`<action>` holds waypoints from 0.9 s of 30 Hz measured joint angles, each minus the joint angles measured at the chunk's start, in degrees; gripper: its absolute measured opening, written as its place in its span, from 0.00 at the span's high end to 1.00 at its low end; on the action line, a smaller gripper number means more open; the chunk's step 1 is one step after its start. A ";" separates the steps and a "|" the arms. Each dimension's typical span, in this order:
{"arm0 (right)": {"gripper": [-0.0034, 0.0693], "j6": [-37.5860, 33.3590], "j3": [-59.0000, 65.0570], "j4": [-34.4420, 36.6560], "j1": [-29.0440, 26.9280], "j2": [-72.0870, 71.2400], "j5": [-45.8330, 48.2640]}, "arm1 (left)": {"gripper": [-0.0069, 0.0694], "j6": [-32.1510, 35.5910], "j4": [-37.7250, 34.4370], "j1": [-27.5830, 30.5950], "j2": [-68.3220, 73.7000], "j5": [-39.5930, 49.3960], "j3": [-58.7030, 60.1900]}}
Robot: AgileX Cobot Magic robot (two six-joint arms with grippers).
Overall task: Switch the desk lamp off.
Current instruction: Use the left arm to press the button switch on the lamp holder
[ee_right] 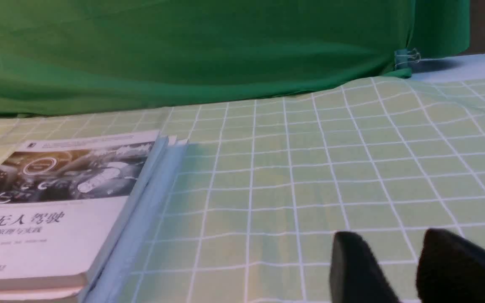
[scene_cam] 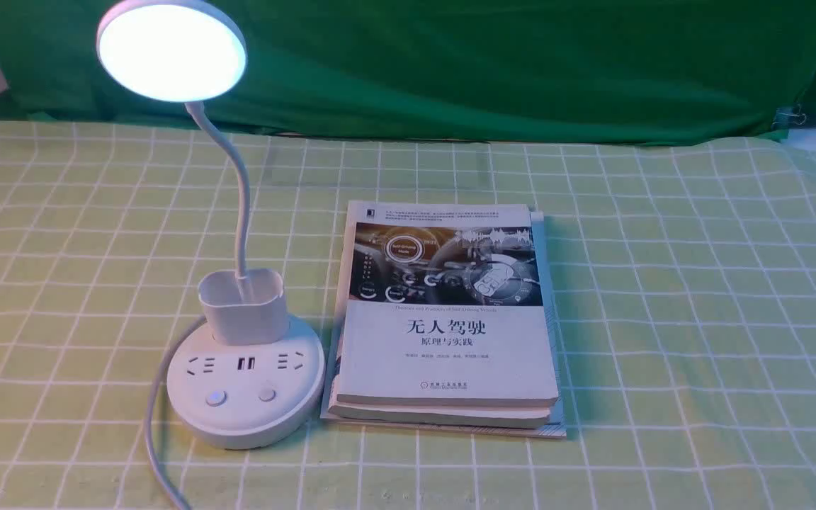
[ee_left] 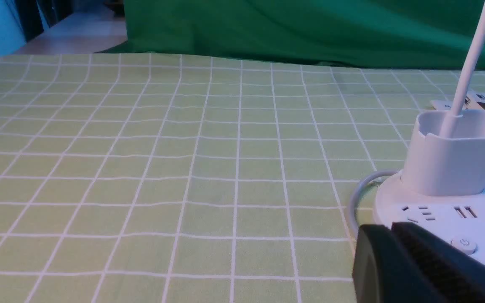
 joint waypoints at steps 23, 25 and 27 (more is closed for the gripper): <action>0.63 0.00 0.00 0.00 0.00 0.00 0.00 | 0.90 -15.41 -27.28 0.00 -0.04 -17.56 0.00; 0.63 0.06 0.00 0.00 0.00 0.00 0.00 | 0.90 -15.83 -27.34 0.00 -0.04 -16.65 -0.42; 0.63 0.06 0.00 0.00 0.00 0.00 0.00 | 0.90 -15.65 -27.11 0.00 1.41 -11.49 -3.55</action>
